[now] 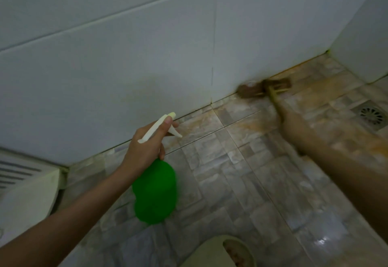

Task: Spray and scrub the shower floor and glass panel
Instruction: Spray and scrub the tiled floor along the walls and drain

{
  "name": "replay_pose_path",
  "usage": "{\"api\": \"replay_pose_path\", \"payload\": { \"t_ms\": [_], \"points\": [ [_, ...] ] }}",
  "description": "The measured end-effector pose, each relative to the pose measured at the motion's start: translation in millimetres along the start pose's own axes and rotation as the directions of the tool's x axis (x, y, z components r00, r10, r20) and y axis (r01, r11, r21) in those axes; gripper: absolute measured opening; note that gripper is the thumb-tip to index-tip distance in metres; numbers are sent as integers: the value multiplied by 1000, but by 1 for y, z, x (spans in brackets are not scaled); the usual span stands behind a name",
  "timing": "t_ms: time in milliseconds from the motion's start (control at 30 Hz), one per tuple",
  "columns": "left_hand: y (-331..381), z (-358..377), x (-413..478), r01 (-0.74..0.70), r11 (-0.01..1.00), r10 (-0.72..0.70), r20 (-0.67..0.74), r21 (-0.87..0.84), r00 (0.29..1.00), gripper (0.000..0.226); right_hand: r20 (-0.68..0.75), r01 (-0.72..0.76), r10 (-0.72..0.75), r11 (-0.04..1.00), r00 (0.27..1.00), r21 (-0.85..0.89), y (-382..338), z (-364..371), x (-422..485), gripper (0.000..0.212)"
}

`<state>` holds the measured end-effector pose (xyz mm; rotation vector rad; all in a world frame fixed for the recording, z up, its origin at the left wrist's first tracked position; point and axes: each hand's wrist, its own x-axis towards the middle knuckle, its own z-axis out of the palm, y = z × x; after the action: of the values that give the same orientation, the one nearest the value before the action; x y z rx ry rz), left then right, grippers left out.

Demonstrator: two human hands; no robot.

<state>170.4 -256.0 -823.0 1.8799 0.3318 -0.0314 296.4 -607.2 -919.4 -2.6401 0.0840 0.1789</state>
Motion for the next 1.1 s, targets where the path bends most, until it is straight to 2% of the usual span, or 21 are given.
{"api": "replay_pose_path", "payload": {
  "t_ms": [67,100,133,167,233,300,333,400,467,533,567,633,700,767,867,933,1100],
  "points": [
    [0,7,4,-10,1000,10,24,8,1000,32,170,258,-244,964,955,-69,-16,20,-22,54],
    [-1,10,6,-13,1000,13,32,14,999,31,240,368,-331,920,913,-133,-17,25,-26,58],
    [-1,14,8,-17,1000,16,40,20,999,30,265,403,-350,897,899,-182,-11,24,-20,60],
    [0,18,9,-19,1000,18,48,22,999,29,244,365,-313,908,918,-207,-3,19,-11,60],
    [1,24,9,-29,999,27,69,22,997,28,88,159,-147,976,985,-147,20,0,14,56],
    [1,30,11,-41,999,39,87,23,995,27,-27,2,-4,996,1000,-88,39,-17,28,49],
    [2,32,13,-45,999,44,90,16,995,29,-42,-4,1,997,999,-72,40,-17,27,49],
    [6,37,16,-45,999,46,91,-13,995,33,49,104,-102,994,994,-39,22,-3,16,53],
    [9,42,17,-41,998,45,94,-42,995,36,236,303,-273,947,933,-102,1,20,-7,55],
    [14,48,18,-35,998,40,100,-52,994,39,292,439,-383,884,876,-159,6,29,-12,56],
    [15,50,18,-33,998,38,107,-45,993,37,261,409,-357,894,897,-181,12,23,-5,57],
    [20,57,18,-39,999,41,120,-24,992,31,120,203,-182,961,976,-190,31,3,20,56],
    [24,62,18,-37,999,36,118,7,992,33,19,19,-17,993,1000,-117,41,-17,35,51],
    [29,66,20,-36,999,33,121,21,992,35,44,40,-35,992,998,-119,32,-16,32,51],
    [33,75,24,-40,999,40,140,-8,989,33,228,210,-166,960,959,-185,9,2,11,52],
    [36,83,27,-50,999,52,153,-15,987,31,252,273,-208,927,945,-258,9,-10,-1,53],
    [55,106,35,-85,996,90,204,-30,975,31,367,115,44,909,929,-401,62,-113,-43,48]
  ]
}}
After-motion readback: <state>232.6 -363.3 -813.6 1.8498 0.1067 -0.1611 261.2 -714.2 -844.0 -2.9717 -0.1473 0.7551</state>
